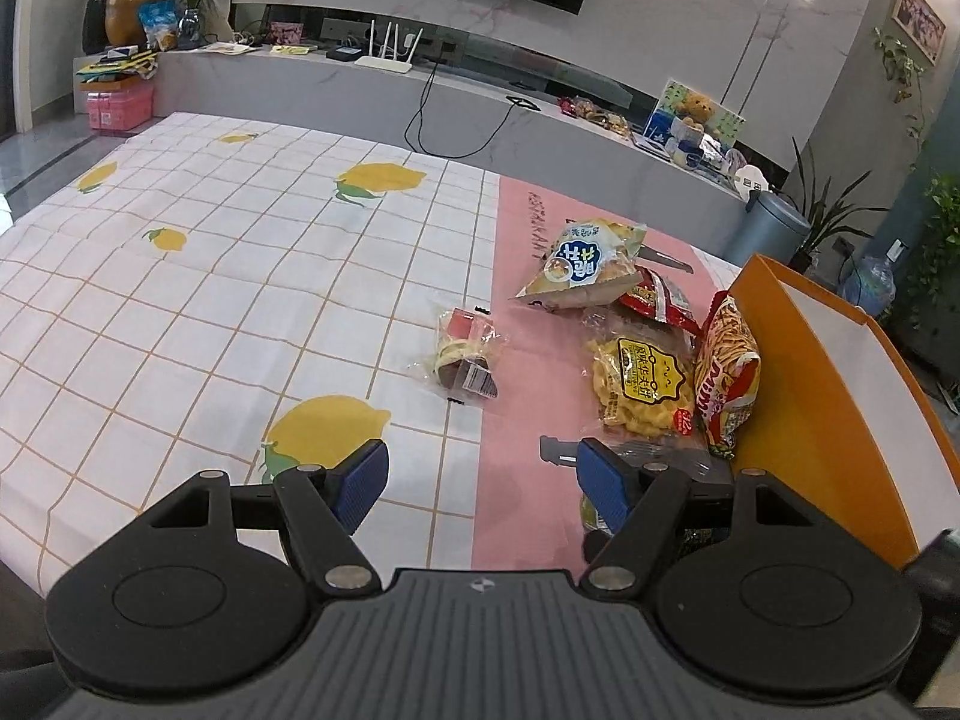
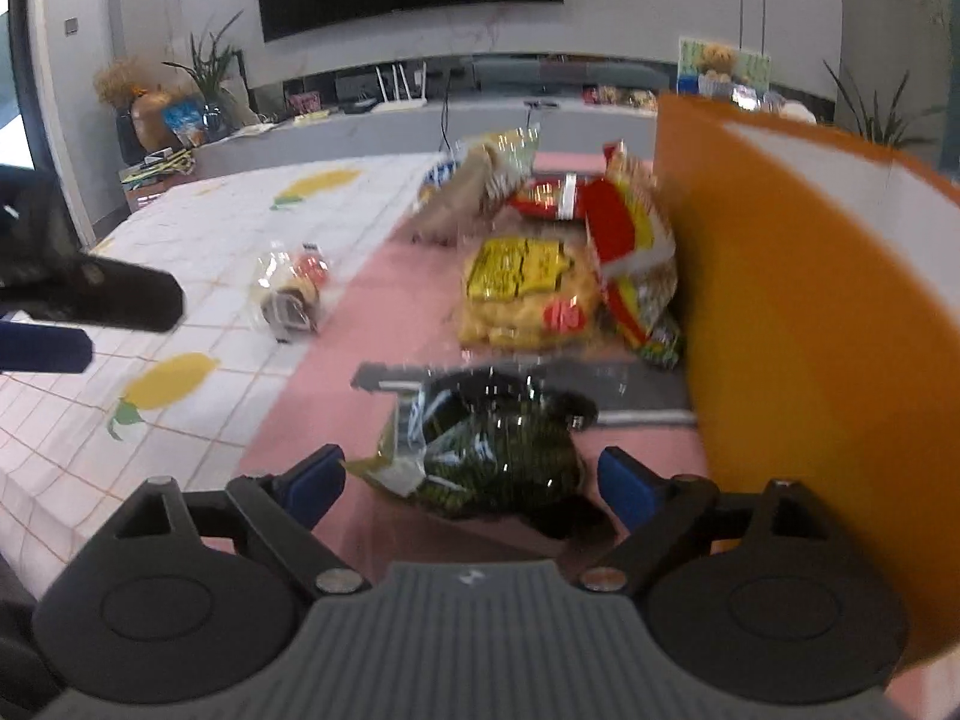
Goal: Organize snacks
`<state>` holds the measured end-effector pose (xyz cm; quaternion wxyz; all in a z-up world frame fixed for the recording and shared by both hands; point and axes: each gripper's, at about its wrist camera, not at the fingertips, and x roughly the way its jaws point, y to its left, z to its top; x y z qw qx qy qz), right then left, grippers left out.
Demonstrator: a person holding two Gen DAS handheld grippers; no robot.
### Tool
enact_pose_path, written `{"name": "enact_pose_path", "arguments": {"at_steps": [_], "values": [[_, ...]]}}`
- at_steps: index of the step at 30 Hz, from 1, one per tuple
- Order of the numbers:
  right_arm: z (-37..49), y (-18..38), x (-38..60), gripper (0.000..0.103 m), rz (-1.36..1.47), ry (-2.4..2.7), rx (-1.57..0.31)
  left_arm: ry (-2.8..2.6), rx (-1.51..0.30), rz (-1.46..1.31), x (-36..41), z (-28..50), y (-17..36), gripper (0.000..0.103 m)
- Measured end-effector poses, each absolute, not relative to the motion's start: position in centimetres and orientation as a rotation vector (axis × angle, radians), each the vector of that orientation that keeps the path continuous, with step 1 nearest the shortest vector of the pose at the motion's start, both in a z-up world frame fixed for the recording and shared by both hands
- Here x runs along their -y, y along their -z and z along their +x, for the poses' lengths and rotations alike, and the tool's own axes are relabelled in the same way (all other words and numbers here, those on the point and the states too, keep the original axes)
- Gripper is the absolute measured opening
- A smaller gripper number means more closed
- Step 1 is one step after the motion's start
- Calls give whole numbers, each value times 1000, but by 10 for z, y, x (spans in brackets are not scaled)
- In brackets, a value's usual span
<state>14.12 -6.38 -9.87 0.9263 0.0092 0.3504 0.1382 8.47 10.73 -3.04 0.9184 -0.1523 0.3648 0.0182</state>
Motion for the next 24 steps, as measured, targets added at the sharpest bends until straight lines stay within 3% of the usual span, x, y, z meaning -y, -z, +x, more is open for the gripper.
{"name": "enact_pose_path", "arguments": {"at_steps": [5, 6, 12, 19, 24], "values": [[140, 104, 57, 92, -26, -284, -673, -40, -753, -317, -108, 85, 31, 84], [139, 105, 56, 86, -47, -277, -661, -41, -753, -316, -108, 85, 31, 84], [135, 106, 53, 81, -89, -286, -632, -51, -757, -330, -111, 87, 33, 84], [131, 99, 57, 58, -87, -295, -614, -65, -740, -301, -113, 96, 28, 82], [131, 99, 65, 58, -76, -332, -629, -71, -746, -313, -122, 112, 27, 82]]}}
